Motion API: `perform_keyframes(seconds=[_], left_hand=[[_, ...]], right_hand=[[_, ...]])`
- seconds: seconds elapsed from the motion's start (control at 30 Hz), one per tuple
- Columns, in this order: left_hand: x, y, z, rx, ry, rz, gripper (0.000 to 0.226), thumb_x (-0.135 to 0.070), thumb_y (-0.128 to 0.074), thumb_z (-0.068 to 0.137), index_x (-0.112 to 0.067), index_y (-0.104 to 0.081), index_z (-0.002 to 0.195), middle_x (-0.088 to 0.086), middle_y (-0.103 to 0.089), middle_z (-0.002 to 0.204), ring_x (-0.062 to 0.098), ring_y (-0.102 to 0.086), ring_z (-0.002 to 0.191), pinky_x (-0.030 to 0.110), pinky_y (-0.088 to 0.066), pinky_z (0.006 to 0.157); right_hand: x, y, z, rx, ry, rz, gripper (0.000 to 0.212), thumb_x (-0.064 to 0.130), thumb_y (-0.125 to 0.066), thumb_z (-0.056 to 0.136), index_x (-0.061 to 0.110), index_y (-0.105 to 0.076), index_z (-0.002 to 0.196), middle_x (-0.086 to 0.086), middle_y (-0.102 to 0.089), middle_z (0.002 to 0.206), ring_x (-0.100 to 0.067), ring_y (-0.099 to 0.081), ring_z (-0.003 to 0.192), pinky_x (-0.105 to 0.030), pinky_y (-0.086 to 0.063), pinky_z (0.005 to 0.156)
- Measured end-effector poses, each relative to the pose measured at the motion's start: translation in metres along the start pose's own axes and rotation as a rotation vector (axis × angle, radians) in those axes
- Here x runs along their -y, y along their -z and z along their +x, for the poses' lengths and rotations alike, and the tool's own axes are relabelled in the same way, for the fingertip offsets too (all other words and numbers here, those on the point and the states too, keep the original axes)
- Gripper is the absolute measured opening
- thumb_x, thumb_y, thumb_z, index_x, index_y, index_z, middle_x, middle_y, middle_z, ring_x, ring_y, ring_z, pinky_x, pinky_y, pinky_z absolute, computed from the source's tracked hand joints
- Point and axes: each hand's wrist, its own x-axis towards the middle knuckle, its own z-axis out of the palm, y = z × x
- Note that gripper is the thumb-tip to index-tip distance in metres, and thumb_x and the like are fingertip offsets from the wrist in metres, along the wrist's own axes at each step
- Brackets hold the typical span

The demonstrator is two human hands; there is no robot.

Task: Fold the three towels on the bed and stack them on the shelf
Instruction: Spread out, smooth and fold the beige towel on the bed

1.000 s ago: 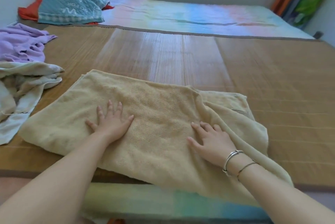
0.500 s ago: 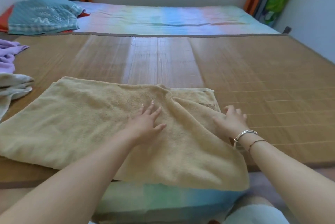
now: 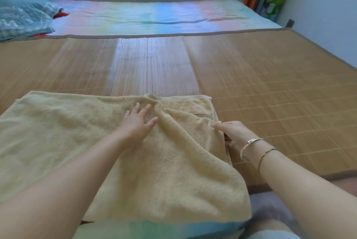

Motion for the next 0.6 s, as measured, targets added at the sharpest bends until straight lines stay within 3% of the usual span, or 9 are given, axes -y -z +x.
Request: perform_keyframes(seconds=[0.07,0.2,0.3,0.47,0.6], left_hand=[[0.002,-0.004,0.005,-0.016,0.017,-0.041,0.069,-0.056,-0.039,0.094,-0.035,-0.01,0.152,-0.002,0.003,0.161,0.031,0.002,0.147,0.048,-0.007,0.119],[0.009,-0.006,0.012,-0.137,0.062,-0.06,0.072,-0.06,-0.033,0.094,-0.031,-0.005,0.153,-0.001,0.002,0.161,0.031,-0.001,0.147,0.051,-0.011,0.118],[0.017,-0.001,0.024,-0.225,0.125,-0.039,0.071,-0.064,-0.024,0.093,-0.03,-0.004,0.152,0.003,0.0,0.161,0.032,-0.004,0.147,0.061,-0.014,0.115],[0.022,0.004,0.041,-0.278,0.107,-0.062,0.068,-0.062,-0.018,0.094,-0.031,-0.001,0.152,0.004,0.003,0.161,0.029,0.002,0.148,0.06,-0.008,0.116],[0.024,-0.011,0.046,-0.116,0.142,0.022,0.065,-0.063,-0.019,0.093,-0.039,-0.002,0.151,-0.004,0.009,0.161,0.028,0.006,0.148,0.068,-0.009,0.111]], right_hand=[[-0.002,-0.002,0.003,-0.088,0.094,0.022,0.015,0.02,-0.065,0.086,0.011,-0.062,0.098,-0.006,-0.063,0.101,-0.02,-0.058,0.095,-0.035,-0.049,0.088],[0.017,0.0,0.004,-0.152,0.471,0.277,0.006,0.006,-0.058,0.086,0.009,-0.056,0.091,-0.007,-0.055,0.087,-0.019,-0.051,0.082,-0.03,-0.044,0.074],[0.044,0.009,0.013,-0.095,0.609,0.26,0.006,0.01,-0.057,0.084,0.011,-0.052,0.088,-0.006,-0.052,0.084,-0.02,-0.051,0.078,-0.033,-0.045,0.072],[0.067,0.014,0.056,-0.112,0.554,0.195,0.014,0.001,-0.05,0.083,0.014,-0.049,0.08,-0.005,-0.05,0.081,-0.018,-0.049,0.076,-0.032,-0.044,0.068],[0.043,0.004,0.087,-0.076,0.305,-0.043,0.02,-0.001,-0.047,0.088,0.012,-0.048,0.103,-0.007,-0.053,0.094,-0.02,-0.052,0.085,-0.032,-0.048,0.073]])
